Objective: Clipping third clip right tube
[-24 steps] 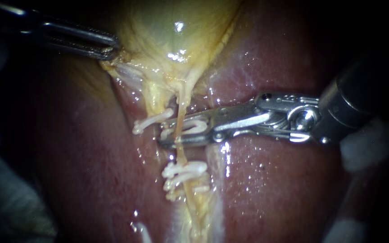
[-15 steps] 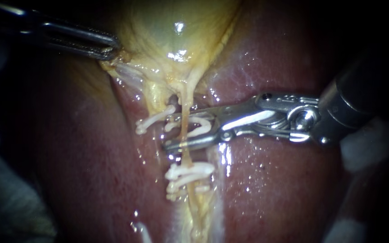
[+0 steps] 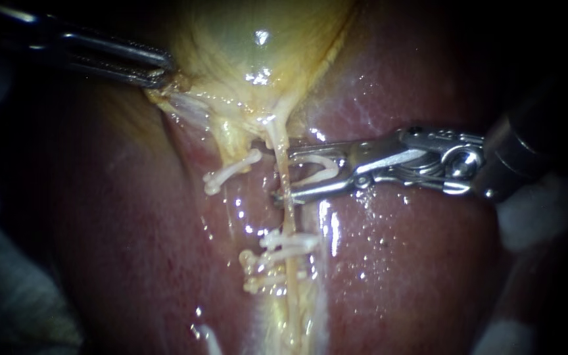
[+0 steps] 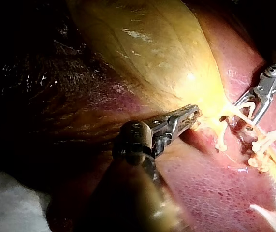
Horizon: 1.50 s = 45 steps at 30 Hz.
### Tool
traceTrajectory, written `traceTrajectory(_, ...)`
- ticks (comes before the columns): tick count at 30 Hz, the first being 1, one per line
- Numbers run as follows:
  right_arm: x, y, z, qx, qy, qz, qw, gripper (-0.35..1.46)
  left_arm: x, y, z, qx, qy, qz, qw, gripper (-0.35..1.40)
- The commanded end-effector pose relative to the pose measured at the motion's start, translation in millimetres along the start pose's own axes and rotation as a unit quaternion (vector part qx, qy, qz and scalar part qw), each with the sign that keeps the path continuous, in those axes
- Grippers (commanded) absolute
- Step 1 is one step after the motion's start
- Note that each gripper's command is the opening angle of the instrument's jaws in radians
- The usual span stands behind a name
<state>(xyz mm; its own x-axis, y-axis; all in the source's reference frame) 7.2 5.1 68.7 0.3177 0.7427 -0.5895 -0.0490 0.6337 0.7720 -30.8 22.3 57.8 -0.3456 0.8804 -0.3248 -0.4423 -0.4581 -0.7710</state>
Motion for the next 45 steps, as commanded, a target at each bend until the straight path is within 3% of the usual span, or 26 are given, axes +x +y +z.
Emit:
traceTrajectory(1, 0.0, 0.2, -0.3, 0.0, 0.0, 0.0, 1.0, 0.45, 0.0, 0.0, 0.0, 0.0, 0.0, 0.0, 1.0, -0.35)
traceTrajectory(6, -0.3, 0.9, -1.4, -0.002, 0.001, 0.006, 1.0, 0.45, 0.0, -0.2, 0.0, 0.0, 0.0, 0.0, 1.0, -0.35)
traceTrajectory(12, -0.5, 0.6, -2.1, 0.001, 0.003, 0.038, 0.9993, 0.45, 0.0, -0.2, 0.0, 0.0, 0.0, 0.0, 1.0, -0.35)
traceTrajectory(19, -0.2, 0.0, -1.8, 0.013, 0.025, 0.097, 0.9949, 0.45, -0.1, -0.2, -0.1, 0.0, 0.0, 0.0, 1.0, -0.35)
traceTrajectory(26, -0.1, -0.1, -1.3, 0.027, 0.031, 0.135, 0.9899, 0.45, -0.1, -0.2, -0.1, 0.0, 0.0, 0.0, 1.0, -0.35)
traceTrajectory(33, 0.0, -1.1, -0.2, 0.043, 0.029, 0.146, 0.9879, 0.45, -0.1, -0.2, -0.1, 0.0, 0.0, 0.0, 1.0, -0.35)
traceTrajectory(45, 1.0, -1.8, 2.6, 0.048, 0.047, 0.148, 0.9867, 0.46, 0.0, -0.2, -0.1, 0.0, 0.0, 0.0, 1.0, -0.35)
